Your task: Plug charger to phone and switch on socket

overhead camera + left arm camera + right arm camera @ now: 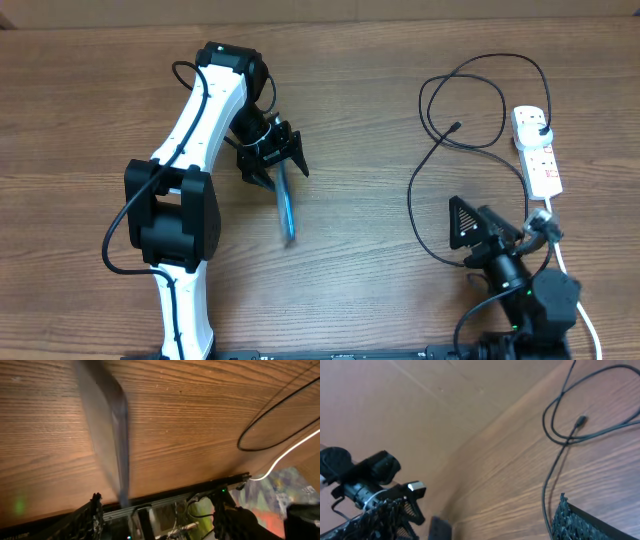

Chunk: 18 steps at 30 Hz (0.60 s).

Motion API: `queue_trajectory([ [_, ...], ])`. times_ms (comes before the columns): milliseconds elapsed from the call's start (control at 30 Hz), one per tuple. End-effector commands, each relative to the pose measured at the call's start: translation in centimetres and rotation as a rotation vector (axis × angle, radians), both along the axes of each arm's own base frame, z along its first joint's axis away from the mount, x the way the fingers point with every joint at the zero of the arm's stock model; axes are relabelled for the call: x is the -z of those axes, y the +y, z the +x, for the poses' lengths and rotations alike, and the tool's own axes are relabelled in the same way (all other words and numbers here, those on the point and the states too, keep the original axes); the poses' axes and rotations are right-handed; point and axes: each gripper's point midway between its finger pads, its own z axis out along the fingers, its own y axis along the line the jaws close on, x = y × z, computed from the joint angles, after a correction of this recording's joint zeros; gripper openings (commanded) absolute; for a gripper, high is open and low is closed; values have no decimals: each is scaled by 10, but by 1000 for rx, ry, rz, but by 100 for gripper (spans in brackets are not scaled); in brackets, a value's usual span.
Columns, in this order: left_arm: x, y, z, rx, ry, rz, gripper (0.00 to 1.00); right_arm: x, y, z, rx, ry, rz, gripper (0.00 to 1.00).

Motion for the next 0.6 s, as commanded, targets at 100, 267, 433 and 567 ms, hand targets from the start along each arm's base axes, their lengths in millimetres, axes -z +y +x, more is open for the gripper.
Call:
queue_trajectory([
  [100, -5, -8, 3, 20, -27, -31, 73, -44, 1, 6, -36, 128, -100, 99],
  [267, 0, -4, 12, 31, -75, -4, 80, -45, 1, 15, -63, 305, -136, 100],
  [433, 13, 14, 28, 32, -149, 120, 89, -21, 0, 27, -70, 404, -130, 100],
  [567, 5, 29, 35, 47, -194, 200, 93, 0, 0, 35, -76, 489, -125, 100],
])
